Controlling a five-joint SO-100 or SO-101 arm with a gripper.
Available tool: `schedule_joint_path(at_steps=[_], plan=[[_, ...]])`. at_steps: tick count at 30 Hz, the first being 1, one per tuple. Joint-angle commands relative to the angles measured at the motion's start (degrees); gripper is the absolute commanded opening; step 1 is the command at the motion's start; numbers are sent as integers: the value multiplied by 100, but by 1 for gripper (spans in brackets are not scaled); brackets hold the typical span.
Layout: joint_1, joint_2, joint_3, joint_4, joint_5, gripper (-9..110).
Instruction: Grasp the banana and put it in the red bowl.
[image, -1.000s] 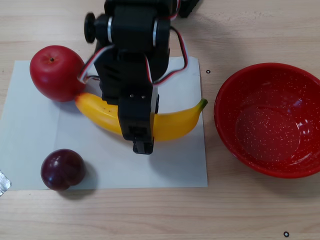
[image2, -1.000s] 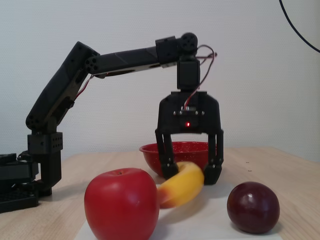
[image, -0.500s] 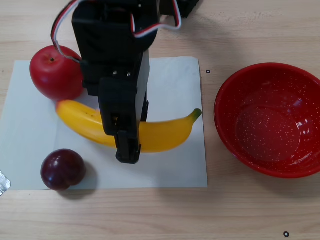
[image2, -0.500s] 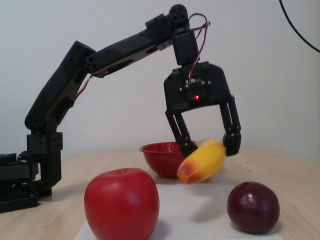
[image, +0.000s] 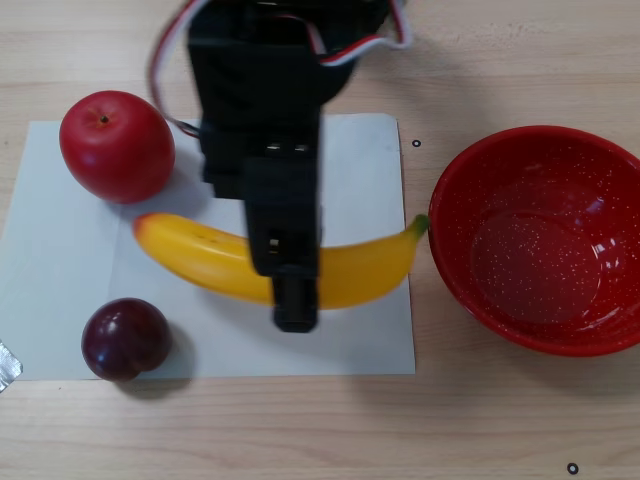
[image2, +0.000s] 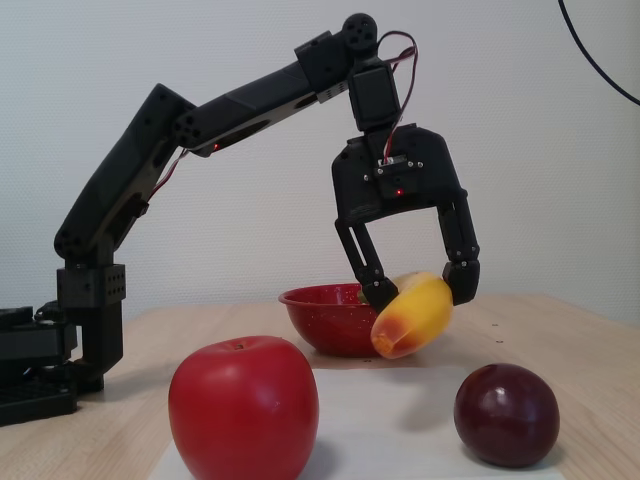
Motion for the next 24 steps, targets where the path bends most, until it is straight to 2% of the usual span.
schedule_joint_path(at_steps=[1, 11, 24], plan=[[149, 3138, -571, 114, -26, 0], [668, 3709, -237, -79, -105, 0], [1934, 4104, 18, -404, -352, 0]])
